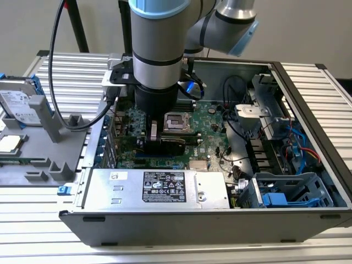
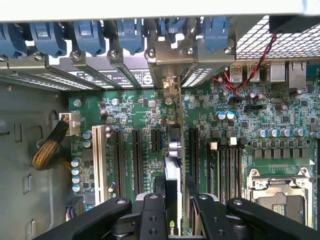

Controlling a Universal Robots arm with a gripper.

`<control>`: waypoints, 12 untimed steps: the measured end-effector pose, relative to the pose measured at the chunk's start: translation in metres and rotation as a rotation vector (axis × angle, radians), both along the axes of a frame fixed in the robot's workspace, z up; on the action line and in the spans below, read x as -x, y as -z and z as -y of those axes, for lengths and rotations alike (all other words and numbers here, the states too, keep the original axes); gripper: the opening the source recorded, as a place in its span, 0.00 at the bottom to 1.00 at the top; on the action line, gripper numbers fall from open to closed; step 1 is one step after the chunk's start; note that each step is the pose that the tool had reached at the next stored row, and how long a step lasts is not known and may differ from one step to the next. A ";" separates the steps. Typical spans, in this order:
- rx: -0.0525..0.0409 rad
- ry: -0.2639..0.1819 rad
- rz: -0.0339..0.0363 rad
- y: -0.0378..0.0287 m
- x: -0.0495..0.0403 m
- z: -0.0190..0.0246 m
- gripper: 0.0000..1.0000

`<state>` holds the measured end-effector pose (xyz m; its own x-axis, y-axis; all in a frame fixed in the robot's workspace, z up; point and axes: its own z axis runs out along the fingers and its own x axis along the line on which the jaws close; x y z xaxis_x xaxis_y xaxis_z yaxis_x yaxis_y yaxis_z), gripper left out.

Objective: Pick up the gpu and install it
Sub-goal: 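Insert the gpu into the slot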

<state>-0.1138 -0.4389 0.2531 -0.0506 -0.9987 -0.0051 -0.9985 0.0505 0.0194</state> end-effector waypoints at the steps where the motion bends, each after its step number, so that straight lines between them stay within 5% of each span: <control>1: 0.0002 0.000 -0.0009 0.0006 0.0000 0.0000 0.00; 12: -0.0037 0.000 -0.0021 0.0071 0.0000 0.0001 0.00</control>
